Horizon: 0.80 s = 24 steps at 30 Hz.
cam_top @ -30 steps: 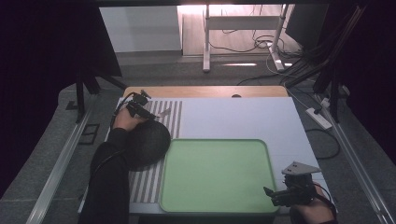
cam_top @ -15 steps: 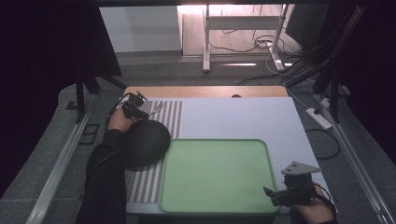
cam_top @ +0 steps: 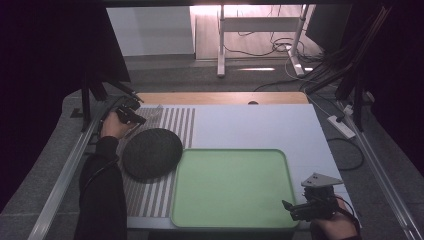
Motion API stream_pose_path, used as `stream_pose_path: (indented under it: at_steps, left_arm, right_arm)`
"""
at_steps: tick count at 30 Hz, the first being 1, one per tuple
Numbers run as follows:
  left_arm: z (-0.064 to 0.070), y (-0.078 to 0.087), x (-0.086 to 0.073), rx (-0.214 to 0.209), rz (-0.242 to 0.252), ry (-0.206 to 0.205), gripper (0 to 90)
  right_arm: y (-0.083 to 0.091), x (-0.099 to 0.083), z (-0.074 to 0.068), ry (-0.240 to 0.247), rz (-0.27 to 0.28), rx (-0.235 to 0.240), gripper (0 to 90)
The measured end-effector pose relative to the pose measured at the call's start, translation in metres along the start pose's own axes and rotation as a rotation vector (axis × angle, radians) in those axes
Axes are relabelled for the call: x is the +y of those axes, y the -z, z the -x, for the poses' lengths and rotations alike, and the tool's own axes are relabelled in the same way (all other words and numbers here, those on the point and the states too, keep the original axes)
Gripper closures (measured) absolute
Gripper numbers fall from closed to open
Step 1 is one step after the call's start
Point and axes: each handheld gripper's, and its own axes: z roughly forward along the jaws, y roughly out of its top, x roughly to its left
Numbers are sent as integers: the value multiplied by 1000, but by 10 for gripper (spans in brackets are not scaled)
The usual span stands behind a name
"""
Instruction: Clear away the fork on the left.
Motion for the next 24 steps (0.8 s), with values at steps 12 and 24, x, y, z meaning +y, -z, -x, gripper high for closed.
stream_pose_path:
  at_steps: [12,24]
  left_arm:
    - [30,4,-12,-63,3,-18,847]
    - [67,18,-28,-87,13,-38,847]
  right_arm:
    - [0,0,0,1,-1,-3,0]
    - [0,0,-1,3,-1,-4,0]
